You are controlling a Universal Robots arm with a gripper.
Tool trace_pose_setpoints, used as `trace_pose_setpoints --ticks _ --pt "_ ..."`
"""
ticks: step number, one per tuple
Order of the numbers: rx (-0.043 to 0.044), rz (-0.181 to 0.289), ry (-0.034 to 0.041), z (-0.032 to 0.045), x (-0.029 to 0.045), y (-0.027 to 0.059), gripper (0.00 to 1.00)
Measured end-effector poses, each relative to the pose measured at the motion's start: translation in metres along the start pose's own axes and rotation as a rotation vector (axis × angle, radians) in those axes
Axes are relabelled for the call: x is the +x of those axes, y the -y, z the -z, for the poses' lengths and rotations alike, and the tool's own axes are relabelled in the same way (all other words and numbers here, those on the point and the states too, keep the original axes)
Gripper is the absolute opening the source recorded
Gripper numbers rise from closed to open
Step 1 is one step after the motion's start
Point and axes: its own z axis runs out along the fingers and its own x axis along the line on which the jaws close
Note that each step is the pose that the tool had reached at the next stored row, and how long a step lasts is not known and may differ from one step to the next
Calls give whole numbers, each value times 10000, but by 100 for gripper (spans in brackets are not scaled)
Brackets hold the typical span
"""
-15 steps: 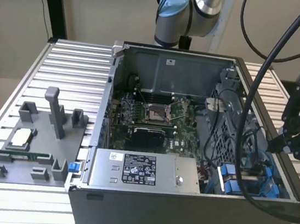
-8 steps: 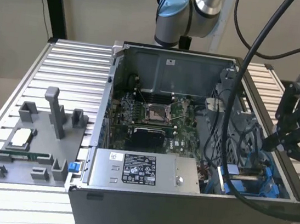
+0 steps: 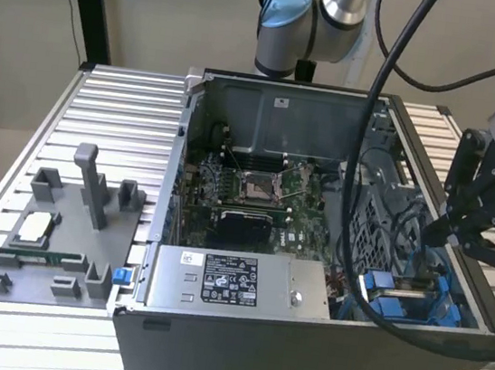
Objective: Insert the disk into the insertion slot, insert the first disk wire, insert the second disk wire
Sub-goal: 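Insert the second disk wire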
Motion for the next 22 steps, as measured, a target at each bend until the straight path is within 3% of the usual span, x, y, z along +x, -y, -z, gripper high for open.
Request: trace_pose_setpoints --ticks 6,12,22 --pt "283 79 -28 -16 -3 -168 0" --pt "442 127 0 -21 21 -308 0" --pt "458 132 16 -26 25 -354 0"
